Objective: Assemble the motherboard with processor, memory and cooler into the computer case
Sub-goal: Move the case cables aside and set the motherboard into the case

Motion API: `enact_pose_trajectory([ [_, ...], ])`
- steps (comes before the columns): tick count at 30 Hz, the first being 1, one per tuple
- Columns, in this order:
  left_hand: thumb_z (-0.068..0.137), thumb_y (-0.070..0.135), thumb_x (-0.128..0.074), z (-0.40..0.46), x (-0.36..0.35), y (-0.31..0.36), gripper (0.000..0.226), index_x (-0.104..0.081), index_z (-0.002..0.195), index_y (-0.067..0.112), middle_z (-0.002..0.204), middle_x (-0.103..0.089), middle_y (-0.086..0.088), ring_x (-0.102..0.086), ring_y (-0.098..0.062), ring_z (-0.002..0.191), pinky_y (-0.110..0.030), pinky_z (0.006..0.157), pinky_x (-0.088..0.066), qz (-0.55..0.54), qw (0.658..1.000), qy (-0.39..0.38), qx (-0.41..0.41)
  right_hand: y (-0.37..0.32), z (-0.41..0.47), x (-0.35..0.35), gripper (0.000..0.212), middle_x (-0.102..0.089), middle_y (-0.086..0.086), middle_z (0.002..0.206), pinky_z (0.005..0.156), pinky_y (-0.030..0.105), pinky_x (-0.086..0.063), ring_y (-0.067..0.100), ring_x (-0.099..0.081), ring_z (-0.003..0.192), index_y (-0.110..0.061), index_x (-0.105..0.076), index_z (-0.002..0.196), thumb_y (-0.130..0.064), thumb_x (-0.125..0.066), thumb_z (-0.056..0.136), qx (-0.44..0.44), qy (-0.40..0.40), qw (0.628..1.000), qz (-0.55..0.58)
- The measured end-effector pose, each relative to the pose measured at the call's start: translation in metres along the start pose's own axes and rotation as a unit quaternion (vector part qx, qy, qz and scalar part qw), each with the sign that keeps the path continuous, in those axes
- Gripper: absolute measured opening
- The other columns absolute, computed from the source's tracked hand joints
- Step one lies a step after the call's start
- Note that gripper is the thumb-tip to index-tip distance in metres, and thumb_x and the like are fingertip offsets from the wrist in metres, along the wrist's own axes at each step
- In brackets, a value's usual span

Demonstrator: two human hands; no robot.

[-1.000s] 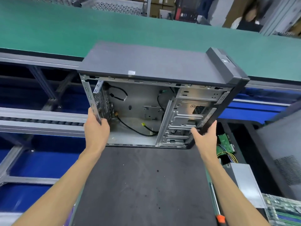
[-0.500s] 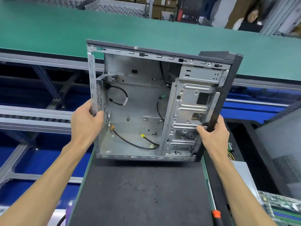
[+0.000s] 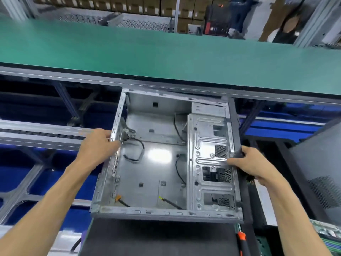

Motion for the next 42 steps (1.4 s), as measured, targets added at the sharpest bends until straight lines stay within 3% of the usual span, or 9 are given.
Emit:
enact_pose_trajectory([
  [9,0.078,0.015,-0.066,-0.001,-0.024,-0.033,0.032,-0.048,0.051,0.018,0.038,-0.038,0.008,-0.033,-0.017,0.044,-0.026,0.048,-0.025,0.017,0.996,-0.074,0.054,-0.002,-0.002,-0.009,0.027,-0.066,-0.011,0.065,0.046,0.018,-0.037,0.005,-0.057,0.058,-0.02,-0.066,0.077,-0.04,-0.083,0.078,-0.012,-0.061,0.995,-0.081],
  [14,0.076,0.015,-0.065,0.004,-0.033,-0.043,0.039,-0.041,0.045,0.018,0.038,-0.036,0.008,-0.028,-0.01,0.037,-0.025,0.047,-0.022,0.003,0.993,-0.085,0.083,-0.011,0.0,-0.012,0.021,-0.072,-0.009,0.08,0.059,0.021,-0.045,0.007,-0.065,0.076,-0.024,-0.068,0.084,-0.04,-0.081,0.08,-0.013,-0.088,0.992,-0.088],
  [20,0.075,0.018,-0.064,0.012,-0.041,-0.052,0.042,-0.04,0.041,0.019,0.042,-0.036,0.008,-0.029,-0.015,0.044,-0.025,0.051,-0.024,-0.018,0.986,-0.122,0.11,-0.016,0.004,-0.016,0.026,-0.058,-0.012,0.063,0.046,0.019,-0.033,0.005,-0.05,0.055,-0.024,-0.063,0.088,-0.046,-0.077,0.082,-0.026,-0.092,0.988,-0.125],
  [27,0.076,0.019,-0.065,0.023,-0.048,-0.058,0.039,-0.035,0.052,0.022,0.043,-0.032,0.008,-0.027,-0.014,0.043,-0.024,0.051,-0.022,-0.003,0.986,-0.131,0.104,-0.012,0.009,-0.019,0.054,-0.047,-0.015,0.061,0.046,0.018,-0.029,0.002,-0.042,0.053,-0.012,-0.062,0.123,-0.049,-0.073,0.086,-0.038,-0.087,0.987,-0.132],
  [32,0.086,0.03,-0.065,0.03,-0.05,-0.052,0.029,-0.052,0.064,0.017,0.051,-0.051,0.006,-0.048,-0.02,0.051,-0.025,0.055,-0.037,0.071,0.981,-0.154,0.098,-0.02,-0.001,-0.017,0.072,-0.061,0.003,0.134,0.077,0.023,-0.041,0.018,-0.057,0.102,-0.01,-0.045,0.146,-0.051,-0.068,0.091,-0.024,-0.122,0.978,-0.169],
  [34,0.089,0.044,-0.063,0.03,-0.051,-0.045,0.035,-0.059,0.112,0.018,0.098,-0.068,-0.006,-0.064,-0.028,0.09,-0.035,0.076,-0.05,0.149,0.974,-0.149,0.08,-0.029,-0.008,-0.016,0.086,-0.044,0.004,0.154,0.101,0.031,-0.041,0.023,-0.048,0.133,-0.018,-0.026,0.157,-0.054,-0.066,0.091,0.032,-0.091,0.98,-0.176],
  [36,0.089,0.052,-0.063,0.033,-0.052,-0.031,0.076,-0.03,0.149,0.019,0.137,-0.05,-0.016,-0.05,-0.037,0.123,-0.048,0.093,-0.045,0.186,0.98,-0.07,0.023,-0.052,-0.025,-0.022,0.088,-0.032,-0.003,0.161,0.119,0.037,-0.031,0.016,-0.031,0.147,-0.027,-0.018,0.16,-0.054,-0.065,0.091,0.145,-0.021,0.976,-0.164],
  [39,0.088,0.044,-0.068,0.036,-0.056,0.007,0.081,-0.029,0.153,0.012,0.14,-0.047,-0.014,-0.042,-0.033,0.13,-0.049,0.106,-0.035,0.108,0.981,0.061,-0.147,-0.09,-0.071,-0.058,0.058,-0.047,-0.006,0.15,0.119,0.04,-0.034,0.009,-0.034,0.144,-0.028,-0.05,0.147,-0.052,-0.059,0.096,0.341,0.015,0.931,-0.129],
  [42,0.091,0.039,-0.065,0.046,-0.076,0.034,0.076,-0.029,0.153,0.012,0.145,-0.044,-0.009,-0.037,-0.028,0.136,-0.047,0.114,-0.03,0.076,0.971,0.038,-0.222,-0.109,-0.12,-0.123,0.049,-0.07,-0.002,0.118,0.097,0.04,-0.051,0.017,-0.06,0.115,-0.022,-0.066,0.128,-0.055,-0.054,0.094,0.461,-0.082,0.873,-0.137],
])
Point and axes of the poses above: each hand's wrist, its own z-axis towards the middle knuckle, its own x-axis out of the back of the hand, y = z × x, the point moved 3 cm from there along z, towards the middle knuckle
